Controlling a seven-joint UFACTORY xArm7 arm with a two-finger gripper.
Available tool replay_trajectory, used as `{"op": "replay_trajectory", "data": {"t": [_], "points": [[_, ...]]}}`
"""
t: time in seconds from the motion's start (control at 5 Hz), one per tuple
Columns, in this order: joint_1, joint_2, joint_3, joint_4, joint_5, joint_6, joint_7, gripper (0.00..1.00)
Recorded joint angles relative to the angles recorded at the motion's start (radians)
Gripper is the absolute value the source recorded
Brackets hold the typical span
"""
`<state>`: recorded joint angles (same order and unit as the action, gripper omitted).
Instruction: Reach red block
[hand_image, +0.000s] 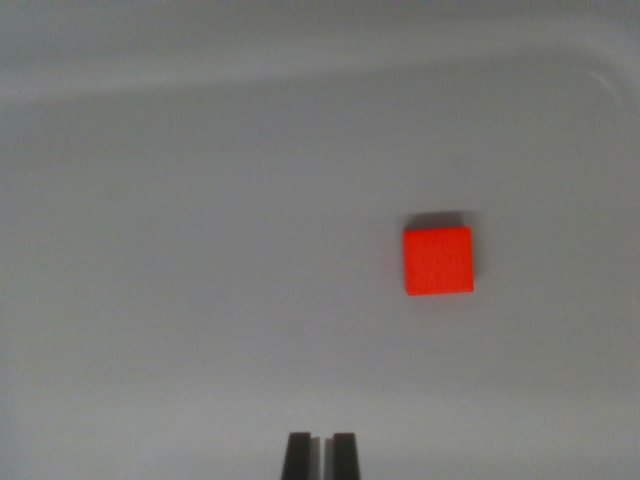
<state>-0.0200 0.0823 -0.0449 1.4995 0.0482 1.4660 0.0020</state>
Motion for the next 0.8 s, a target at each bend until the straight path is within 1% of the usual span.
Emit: {"op": "replay_trajectory", "data": {"t": [0.2,0.4,0.6,0.8], "points": [[-0.0053,0.019,-0.001,-0.018,0.0006,-0.037,-0.005,0.0],[-0.0053,0.019,-0.001,-0.018,0.0006,-0.037,-0.005,0.0],[-0.0111,0.039,-0.002,-0.038,0.0012,-0.077,-0.011,0.0],[-0.0111,0.039,-0.002,-0.038,0.0012,-0.077,-0.011,0.0]]}}
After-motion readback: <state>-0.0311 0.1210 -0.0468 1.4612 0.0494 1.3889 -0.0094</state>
